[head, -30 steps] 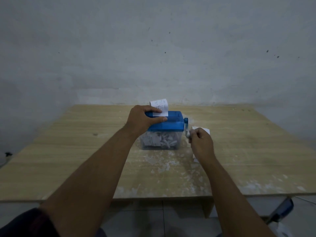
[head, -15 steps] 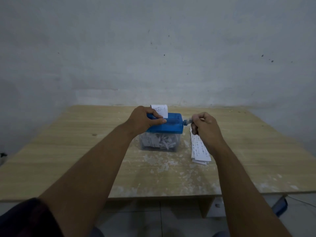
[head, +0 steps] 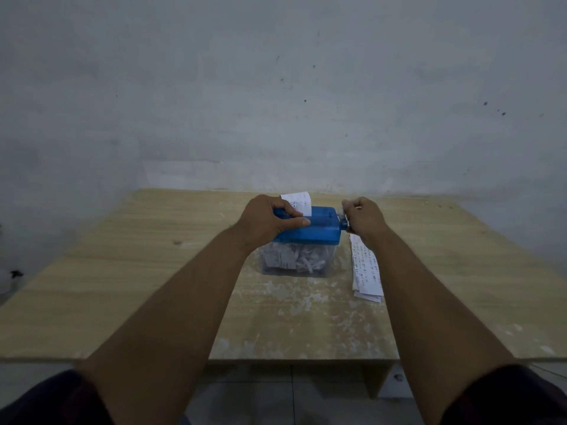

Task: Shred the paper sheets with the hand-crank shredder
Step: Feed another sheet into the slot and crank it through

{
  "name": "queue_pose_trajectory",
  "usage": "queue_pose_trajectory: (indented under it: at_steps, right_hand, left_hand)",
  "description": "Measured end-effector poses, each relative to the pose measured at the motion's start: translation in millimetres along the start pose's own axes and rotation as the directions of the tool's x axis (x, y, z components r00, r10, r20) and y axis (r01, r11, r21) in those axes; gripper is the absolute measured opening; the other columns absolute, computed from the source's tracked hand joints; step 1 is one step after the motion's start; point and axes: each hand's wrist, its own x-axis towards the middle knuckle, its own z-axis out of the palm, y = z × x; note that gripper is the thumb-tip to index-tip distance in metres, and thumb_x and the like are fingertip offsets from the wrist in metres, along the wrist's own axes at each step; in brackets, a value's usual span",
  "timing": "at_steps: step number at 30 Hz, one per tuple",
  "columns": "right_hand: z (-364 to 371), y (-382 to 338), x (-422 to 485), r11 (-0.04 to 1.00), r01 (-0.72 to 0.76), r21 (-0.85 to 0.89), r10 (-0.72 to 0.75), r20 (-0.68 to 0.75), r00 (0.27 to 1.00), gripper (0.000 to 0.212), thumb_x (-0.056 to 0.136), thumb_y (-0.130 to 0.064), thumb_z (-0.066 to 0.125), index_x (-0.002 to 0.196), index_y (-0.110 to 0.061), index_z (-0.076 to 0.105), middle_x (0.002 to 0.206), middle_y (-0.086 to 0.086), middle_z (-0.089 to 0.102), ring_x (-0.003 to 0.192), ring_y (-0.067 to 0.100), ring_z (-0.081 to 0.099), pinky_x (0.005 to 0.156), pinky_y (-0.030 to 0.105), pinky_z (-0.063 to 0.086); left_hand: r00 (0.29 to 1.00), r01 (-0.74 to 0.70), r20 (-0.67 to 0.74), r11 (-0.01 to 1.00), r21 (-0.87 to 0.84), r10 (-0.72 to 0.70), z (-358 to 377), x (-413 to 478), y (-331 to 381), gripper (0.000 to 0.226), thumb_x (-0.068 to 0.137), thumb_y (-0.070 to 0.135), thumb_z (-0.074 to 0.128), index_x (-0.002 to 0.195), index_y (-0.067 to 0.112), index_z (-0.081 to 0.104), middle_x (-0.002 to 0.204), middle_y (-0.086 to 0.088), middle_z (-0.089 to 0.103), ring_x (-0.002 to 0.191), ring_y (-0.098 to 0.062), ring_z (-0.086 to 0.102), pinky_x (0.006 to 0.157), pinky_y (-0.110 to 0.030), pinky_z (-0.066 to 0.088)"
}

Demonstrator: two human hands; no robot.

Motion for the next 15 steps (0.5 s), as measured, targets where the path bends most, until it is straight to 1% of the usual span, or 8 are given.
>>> queue_pose_trajectory:
  at_steps: [2, 3, 4, 6, 8, 10, 12, 15]
  right_hand:
    - [7.2, 18.0, -5.4, 0.996, -0.088, 0.007, 0.088, 0.042, 0.995, 0.024, 0.107, -0.028, 0.057, 0.092, -0.009, 0.056, 0.094, 0.020, 0.064, 0.074, 0.026, 0.058, 0.061, 0.042, 0.058]
    - [9.4, 27.2, -11.9, 0.991, -0.133, 0.033, 0.131, 0.061, 0.990, 0.021, 0.108, -0.025, 0.054, 0.094, -0.010, 0.057, 0.092, 0.017, 0.063, 0.073, 0.024, 0.057, 0.060, 0.037, 0.054]
    - [10.4, 35.2, -20.3, 0.985, -0.164, 0.057, 0.160, 0.067, 0.985, 0.019, 0.109, -0.022, 0.051, 0.095, -0.011, 0.058, 0.091, 0.015, 0.062, 0.074, 0.023, 0.056, 0.061, 0.035, 0.053]
    - [12.5, 47.3, -38.0, 0.977, -0.195, 0.091, 0.191, 0.049, 0.980, 0.020, 0.110, -0.021, 0.047, 0.097, -0.011, 0.059, 0.092, 0.013, 0.062, 0.077, 0.023, 0.056, 0.066, 0.034, 0.053]
    - [12.9, 50.1, -58.1, 0.974, -0.192, 0.117, 0.194, -0.002, 0.981, 0.023, 0.110, -0.024, 0.048, 0.093, -0.013, 0.059, 0.090, 0.010, 0.062, 0.076, 0.022, 0.056, 0.066, 0.034, 0.052]
    - [12.4, 48.9, -73.9, 0.977, -0.160, 0.140, 0.170, -0.062, 0.983, 0.026, 0.109, -0.027, 0.051, 0.087, -0.014, 0.058, 0.085, 0.007, 0.062, 0.070, 0.019, 0.055, 0.066, 0.034, 0.051]
    - [8.2, 46.5, -87.3, 0.978, -0.132, 0.159, 0.150, -0.106, 0.983, 0.027, 0.107, -0.029, 0.055, 0.086, -0.012, 0.060, 0.081, 0.009, 0.062, 0.068, 0.019, 0.055, 0.066, 0.037, 0.050]
    - [-3.3, 31.0, -100.2, 0.955, -0.085, 0.283, 0.125, -0.126, 0.984, 0.024, 0.105, -0.026, 0.058, 0.090, -0.009, 0.063, 0.082, 0.009, 0.063, 0.070, 0.018, 0.055, 0.064, 0.036, 0.051]
  left_hand:
    - [1.000, 0.000, -0.007, 1.000, -0.008, 0.000, 1.4, -0.8, 0.5, 0.027, 0.073, 0.039, 0.096, 0.089, 0.020, 0.086, 0.089, 0.006, 0.078, 0.082, -0.001, 0.070, 0.068, -0.008, 0.049]
    - [1.000, 0.001, -0.014, 1.000, -0.011, -0.001, 2.5, -0.9, -0.1, 0.028, 0.072, 0.041, 0.096, 0.088, 0.020, 0.086, 0.089, 0.005, 0.077, 0.082, -0.003, 0.070, 0.067, -0.009, 0.048]
    - [1.000, -0.001, -0.021, 1.000, -0.012, 0.001, 3.3, -0.9, -0.8, 0.029, 0.071, 0.042, 0.096, 0.088, 0.021, 0.086, 0.088, 0.006, 0.077, 0.082, -0.004, 0.070, 0.067, -0.010, 0.048]
    - [0.999, -0.018, -0.030, 1.000, 0.000, 0.018, 5.1, -1.6, -2.0, 0.028, 0.072, 0.043, 0.096, 0.087, 0.022, 0.085, 0.090, 0.008, 0.076, 0.085, -0.004, 0.070, 0.068, -0.010, 0.049]
    - [0.999, -0.033, -0.033, 0.999, 0.006, 0.033, 6.3, -2.6, -0.6, 0.028, 0.074, 0.042, 0.096, 0.087, 0.021, 0.084, 0.092, 0.009, 0.076, 0.087, -0.003, 0.070, 0.069, -0.008, 0.049]
    - [0.999, -0.036, -0.035, 0.999, 0.009, 0.036, 6.3, -3.5, 1.3, 0.027, 0.075, 0.039, 0.095, 0.087, 0.018, 0.083, 0.091, 0.008, 0.076, 0.086, -0.002, 0.069, 0.067, -0.007, 0.047]
    - [0.999, -0.027, -0.036, 0.999, 0.020, 0.027, 6.4, -4.2, 3.4, 0.027, 0.076, 0.039, 0.095, 0.086, 0.018, 0.082, 0.091, 0.008, 0.074, 0.086, 0.000, 0.068, 0.065, -0.005, 0.046]
    - [0.999, -0.018, -0.034, 0.999, 0.047, 0.020, 6.6, -3.8, 4.5, 0.028, 0.076, 0.041, 0.095, 0.086, 0.019, 0.081, 0.093, 0.010, 0.072, 0.088, 0.000, 0.066, 0.065, -0.005, 0.045]
